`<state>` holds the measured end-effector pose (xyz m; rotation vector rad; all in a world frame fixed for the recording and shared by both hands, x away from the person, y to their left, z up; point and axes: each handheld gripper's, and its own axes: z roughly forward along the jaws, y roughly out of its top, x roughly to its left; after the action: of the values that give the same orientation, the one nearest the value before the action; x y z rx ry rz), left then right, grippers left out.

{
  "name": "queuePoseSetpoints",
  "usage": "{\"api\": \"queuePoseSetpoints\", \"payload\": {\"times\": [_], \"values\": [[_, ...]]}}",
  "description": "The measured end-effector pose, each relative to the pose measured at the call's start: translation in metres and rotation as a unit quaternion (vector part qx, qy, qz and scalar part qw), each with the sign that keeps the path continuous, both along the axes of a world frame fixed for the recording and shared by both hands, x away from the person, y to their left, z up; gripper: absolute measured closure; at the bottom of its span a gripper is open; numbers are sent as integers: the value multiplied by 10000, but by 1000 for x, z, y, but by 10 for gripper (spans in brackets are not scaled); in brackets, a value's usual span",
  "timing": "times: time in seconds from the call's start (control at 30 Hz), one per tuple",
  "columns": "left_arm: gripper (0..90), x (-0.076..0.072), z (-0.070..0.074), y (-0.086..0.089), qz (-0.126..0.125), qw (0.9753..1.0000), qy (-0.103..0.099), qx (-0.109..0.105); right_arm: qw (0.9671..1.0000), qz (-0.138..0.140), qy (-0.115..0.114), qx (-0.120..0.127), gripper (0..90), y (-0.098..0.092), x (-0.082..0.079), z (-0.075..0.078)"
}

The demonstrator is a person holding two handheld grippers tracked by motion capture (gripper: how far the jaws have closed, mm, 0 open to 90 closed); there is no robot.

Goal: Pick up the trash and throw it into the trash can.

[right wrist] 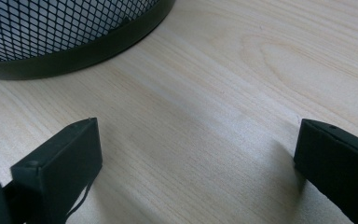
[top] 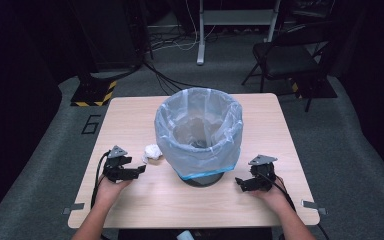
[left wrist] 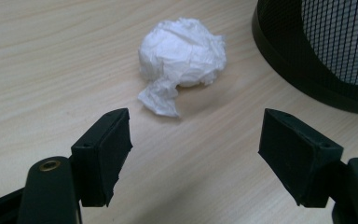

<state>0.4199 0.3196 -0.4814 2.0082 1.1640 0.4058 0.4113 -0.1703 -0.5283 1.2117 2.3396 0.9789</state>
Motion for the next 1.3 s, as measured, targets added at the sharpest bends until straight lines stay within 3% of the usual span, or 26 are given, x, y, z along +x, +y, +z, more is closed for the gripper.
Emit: {"api": "queuePoseSetpoints", "payload": {"times": [0.37, 0.5, 0.77, 1.3], "values": [[295, 20, 17, -18, -108, 9999, -21, 93, 10000, -10, 1, 11, 1, 0, 0, 0], [301, 27, 17, -22, -55, 10000, 8, -9, 10000, 21, 7, -8, 1, 0, 0, 0], [304, 41, 19, -27, -25, 10000, 31, 62, 9998, 101, -138, -59, 0, -1, 3, 0], [286, 62, 0, -34, 189, 9996, 200, 6, 9999, 123, -71, -36, 0, -1, 3, 0]]}}
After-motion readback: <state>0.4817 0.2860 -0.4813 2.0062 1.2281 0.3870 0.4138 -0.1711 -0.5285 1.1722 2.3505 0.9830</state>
